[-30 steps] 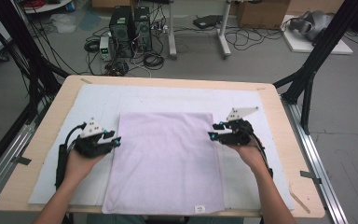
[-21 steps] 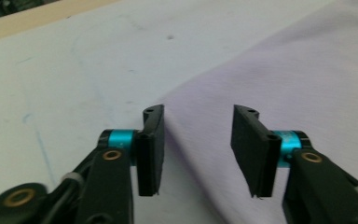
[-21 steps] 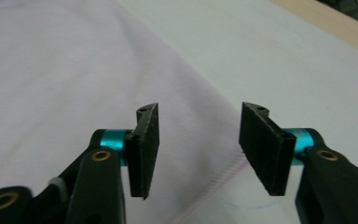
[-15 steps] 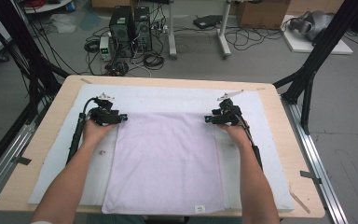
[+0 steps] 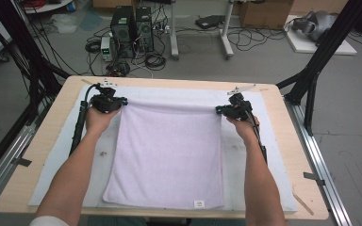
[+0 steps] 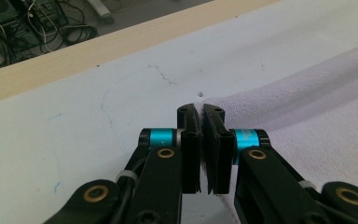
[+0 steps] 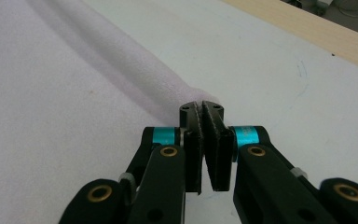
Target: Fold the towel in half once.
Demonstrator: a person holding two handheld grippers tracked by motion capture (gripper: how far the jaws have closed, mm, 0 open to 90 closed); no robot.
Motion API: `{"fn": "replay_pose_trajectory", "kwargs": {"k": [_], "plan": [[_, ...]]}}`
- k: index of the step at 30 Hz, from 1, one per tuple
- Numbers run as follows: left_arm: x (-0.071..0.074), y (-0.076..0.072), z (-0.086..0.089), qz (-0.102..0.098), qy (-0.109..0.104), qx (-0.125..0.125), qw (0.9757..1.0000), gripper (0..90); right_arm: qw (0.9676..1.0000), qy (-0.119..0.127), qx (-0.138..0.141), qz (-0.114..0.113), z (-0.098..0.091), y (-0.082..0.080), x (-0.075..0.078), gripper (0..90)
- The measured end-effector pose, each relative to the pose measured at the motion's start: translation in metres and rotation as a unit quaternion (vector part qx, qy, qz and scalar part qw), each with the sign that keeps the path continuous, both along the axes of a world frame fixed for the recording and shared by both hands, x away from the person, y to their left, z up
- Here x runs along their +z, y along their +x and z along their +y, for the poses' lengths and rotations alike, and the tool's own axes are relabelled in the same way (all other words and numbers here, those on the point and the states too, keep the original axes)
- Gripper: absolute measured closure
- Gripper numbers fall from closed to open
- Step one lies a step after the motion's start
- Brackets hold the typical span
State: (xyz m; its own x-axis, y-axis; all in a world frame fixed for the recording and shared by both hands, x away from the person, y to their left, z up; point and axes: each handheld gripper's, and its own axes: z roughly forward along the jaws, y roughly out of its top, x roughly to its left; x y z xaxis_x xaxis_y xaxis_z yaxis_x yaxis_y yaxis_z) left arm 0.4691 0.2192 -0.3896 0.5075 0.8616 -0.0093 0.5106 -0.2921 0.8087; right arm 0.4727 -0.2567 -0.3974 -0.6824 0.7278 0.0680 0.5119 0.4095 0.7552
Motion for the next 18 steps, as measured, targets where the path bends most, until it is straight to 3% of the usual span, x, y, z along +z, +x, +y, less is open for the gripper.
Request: {"fn": "replay_pose_trajectory", "kwargs": {"k": [12,18], "plan": [[0.003,-0.004,0.008,0.000,-0.005,-0.016,0.9999,85.0,0.9998,0.018,0.009,0.006,-0.001,-0.002,0.002,86.7],[0.008,-0.009,0.012,-0.007,-0.019,-0.022,0.9996,84.9,0.9993,0.033,0.019,0.001,-0.004,-0.006,0.009,86.6]]}}
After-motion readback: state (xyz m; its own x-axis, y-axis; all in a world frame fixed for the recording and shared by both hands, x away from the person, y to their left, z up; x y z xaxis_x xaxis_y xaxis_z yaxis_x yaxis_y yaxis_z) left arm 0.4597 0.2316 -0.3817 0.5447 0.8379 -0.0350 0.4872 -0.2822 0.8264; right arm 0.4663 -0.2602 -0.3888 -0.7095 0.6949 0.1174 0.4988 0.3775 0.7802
